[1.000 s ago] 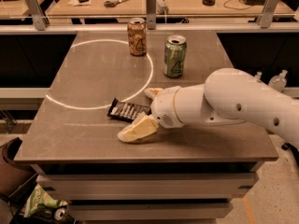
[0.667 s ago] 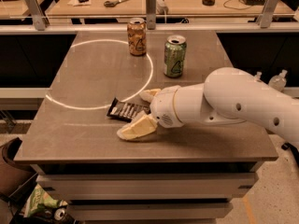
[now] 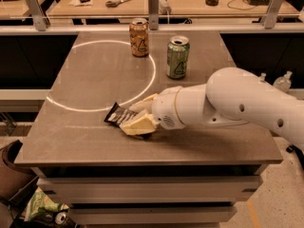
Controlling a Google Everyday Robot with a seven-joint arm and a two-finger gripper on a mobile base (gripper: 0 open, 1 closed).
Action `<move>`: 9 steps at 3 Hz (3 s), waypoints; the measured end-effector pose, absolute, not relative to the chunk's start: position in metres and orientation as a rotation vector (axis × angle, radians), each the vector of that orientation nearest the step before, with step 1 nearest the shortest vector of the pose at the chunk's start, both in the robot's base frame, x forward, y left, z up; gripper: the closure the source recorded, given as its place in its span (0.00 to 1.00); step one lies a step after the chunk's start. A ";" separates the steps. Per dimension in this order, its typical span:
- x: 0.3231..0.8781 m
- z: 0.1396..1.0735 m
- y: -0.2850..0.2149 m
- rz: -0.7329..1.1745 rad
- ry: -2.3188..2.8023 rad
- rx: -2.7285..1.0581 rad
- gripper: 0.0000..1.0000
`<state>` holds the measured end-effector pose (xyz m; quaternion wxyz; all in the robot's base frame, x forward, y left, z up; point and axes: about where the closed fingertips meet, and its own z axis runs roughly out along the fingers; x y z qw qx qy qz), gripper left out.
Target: Pick rxbar chocolate
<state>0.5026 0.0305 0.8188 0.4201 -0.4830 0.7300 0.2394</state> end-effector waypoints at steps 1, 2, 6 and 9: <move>0.503 0.820 0.031 0.600 1.830 -1.211 1.00; 0.502 0.820 0.031 0.600 1.829 -1.211 1.00; 0.503 0.821 0.031 0.600 1.829 -1.211 1.00; 0.503 0.821 0.031 0.600 1.828 -1.212 1.00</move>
Offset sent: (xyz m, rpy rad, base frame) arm 0.0000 0.0001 0.0014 -0.0001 -0.0001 0.0001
